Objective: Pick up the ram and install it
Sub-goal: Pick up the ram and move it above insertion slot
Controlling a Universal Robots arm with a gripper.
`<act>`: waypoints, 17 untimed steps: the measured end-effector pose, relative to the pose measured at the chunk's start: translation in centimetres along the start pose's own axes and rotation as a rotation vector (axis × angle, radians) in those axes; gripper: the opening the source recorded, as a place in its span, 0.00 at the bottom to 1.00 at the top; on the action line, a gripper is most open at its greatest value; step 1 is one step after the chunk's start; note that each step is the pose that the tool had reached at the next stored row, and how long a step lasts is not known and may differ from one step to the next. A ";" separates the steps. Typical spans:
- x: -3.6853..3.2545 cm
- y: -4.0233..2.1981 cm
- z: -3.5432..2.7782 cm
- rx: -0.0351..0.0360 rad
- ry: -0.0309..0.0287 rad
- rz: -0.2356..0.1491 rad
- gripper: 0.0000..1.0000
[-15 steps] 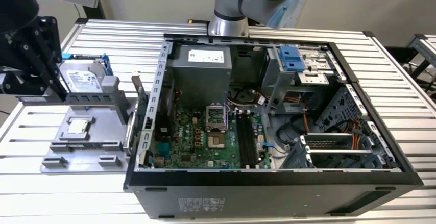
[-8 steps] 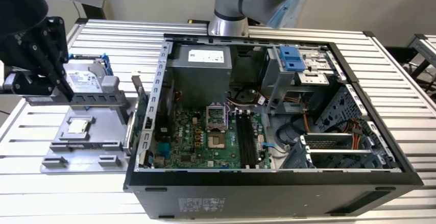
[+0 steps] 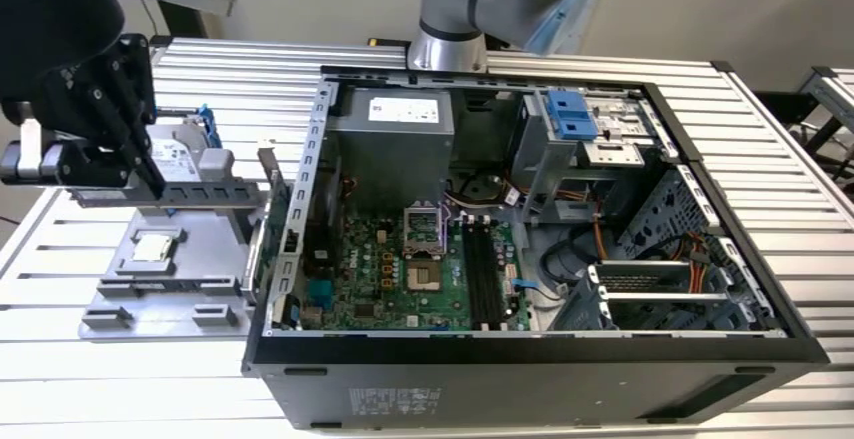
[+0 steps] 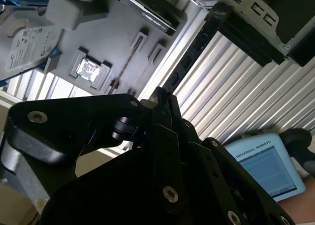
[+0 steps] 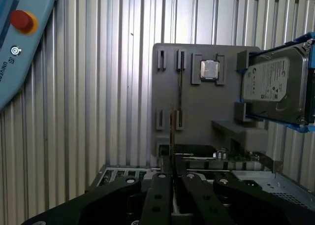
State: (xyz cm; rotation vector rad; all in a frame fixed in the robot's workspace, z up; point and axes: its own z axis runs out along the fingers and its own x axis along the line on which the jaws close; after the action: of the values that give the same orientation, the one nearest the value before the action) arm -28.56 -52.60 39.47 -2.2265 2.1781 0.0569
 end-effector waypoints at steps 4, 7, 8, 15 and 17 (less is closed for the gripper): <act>0.02 -1.04 -0.01 -0.0002 0.0000 0.000 0.00; 0.04 -1.81 -0.02 -0.0013 0.0000 0.000 0.00; 0.04 -2.08 -0.02 -0.0020 0.0001 -0.001 0.00; 0.07 -3.29 -0.03 -0.0027 0.0001 -0.008 0.00; 0.07 -3.52 -0.03 -0.0027 0.0000 -0.008 0.00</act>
State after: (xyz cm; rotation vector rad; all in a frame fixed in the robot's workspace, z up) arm -25.04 -52.60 39.47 -2.2360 2.1708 0.0596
